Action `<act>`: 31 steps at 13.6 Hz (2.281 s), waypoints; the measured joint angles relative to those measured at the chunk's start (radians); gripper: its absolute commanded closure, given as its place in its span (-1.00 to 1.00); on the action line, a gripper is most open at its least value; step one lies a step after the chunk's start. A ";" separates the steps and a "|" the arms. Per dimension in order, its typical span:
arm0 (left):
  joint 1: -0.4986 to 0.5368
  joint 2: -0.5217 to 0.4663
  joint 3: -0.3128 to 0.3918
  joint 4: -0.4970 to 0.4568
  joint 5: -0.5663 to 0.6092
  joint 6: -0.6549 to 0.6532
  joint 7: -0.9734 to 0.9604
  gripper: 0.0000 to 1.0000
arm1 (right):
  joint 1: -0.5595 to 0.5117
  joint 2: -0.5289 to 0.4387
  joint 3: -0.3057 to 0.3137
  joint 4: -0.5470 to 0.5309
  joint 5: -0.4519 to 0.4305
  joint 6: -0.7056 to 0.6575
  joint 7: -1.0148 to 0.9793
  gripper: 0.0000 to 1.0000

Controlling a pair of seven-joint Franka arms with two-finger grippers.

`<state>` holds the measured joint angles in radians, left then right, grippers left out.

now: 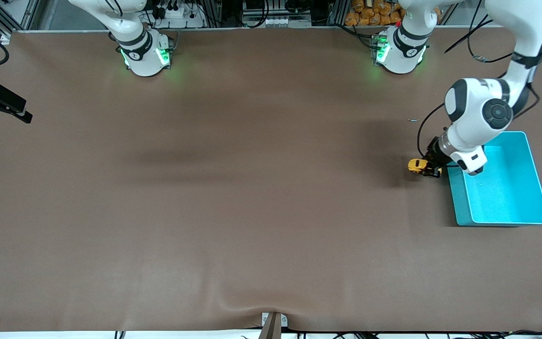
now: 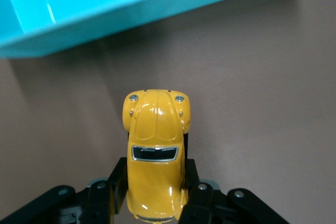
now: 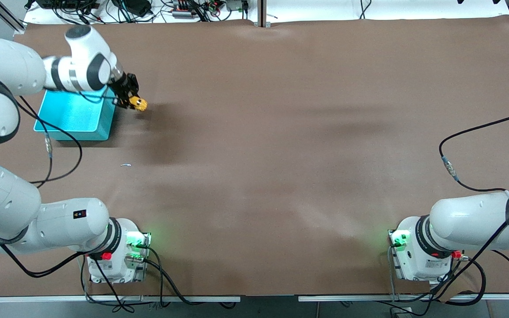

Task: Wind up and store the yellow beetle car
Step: 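Lift the car with the left gripper over the teal box, then lower the car into the teal box and open the left gripper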

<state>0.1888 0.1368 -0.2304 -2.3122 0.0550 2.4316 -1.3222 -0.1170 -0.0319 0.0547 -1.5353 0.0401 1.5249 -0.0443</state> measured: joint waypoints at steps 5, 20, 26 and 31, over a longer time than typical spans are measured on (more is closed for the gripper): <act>0.047 -0.044 0.006 0.206 0.011 -0.278 0.268 1.00 | 0.000 0.001 0.000 0.000 0.000 -0.002 0.000 -1.00; 0.286 0.197 0.019 0.429 0.220 -0.302 1.226 1.00 | 0.000 0.001 0.000 0.000 -0.002 -0.033 0.000 -1.00; 0.327 0.297 0.019 0.445 0.220 -0.218 1.417 1.00 | -0.001 0.001 -0.001 0.000 -0.003 -0.033 0.000 -1.00; 0.327 0.365 0.019 0.445 0.220 -0.197 1.440 1.00 | -0.001 0.001 -0.001 0.000 -0.003 -0.033 0.000 -1.00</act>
<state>0.5163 0.5018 -0.2117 -1.8669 0.2754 2.2347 0.1179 -0.1178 -0.0309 0.0540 -1.5350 0.0366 1.4923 -0.0443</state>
